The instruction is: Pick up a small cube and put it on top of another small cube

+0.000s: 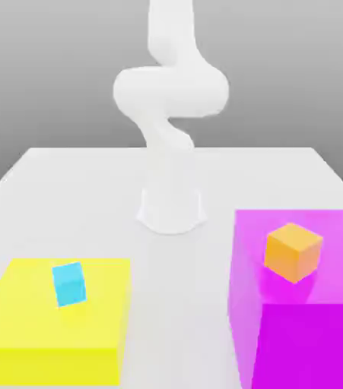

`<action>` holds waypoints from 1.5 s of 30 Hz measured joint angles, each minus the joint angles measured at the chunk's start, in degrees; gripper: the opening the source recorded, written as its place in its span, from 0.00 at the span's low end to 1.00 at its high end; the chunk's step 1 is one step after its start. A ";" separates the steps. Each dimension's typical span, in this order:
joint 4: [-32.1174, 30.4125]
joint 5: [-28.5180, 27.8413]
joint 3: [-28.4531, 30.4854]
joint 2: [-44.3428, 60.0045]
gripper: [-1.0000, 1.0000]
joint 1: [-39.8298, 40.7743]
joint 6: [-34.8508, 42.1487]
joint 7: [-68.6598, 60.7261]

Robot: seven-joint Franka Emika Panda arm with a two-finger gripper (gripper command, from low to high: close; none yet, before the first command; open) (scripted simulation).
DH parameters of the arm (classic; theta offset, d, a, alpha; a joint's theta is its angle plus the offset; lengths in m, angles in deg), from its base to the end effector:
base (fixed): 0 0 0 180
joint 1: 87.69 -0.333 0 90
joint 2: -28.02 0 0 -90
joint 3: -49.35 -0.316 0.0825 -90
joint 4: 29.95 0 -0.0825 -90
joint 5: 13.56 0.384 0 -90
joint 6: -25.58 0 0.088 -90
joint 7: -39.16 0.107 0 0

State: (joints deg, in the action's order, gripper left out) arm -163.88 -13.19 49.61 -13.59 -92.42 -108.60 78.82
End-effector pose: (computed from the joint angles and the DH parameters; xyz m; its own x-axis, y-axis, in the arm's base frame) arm 0.3747 0.0288 0.6700 0.6223 -0.5959 0.5077 -0.4135 -0.8009 -0.4332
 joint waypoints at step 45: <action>-23.84 -6.24 -7.96 51.01 0.00 -40.07 -32.75 -58.17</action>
State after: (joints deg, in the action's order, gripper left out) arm -187.72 -19.43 41.65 37.42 -132.50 -141.34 20.64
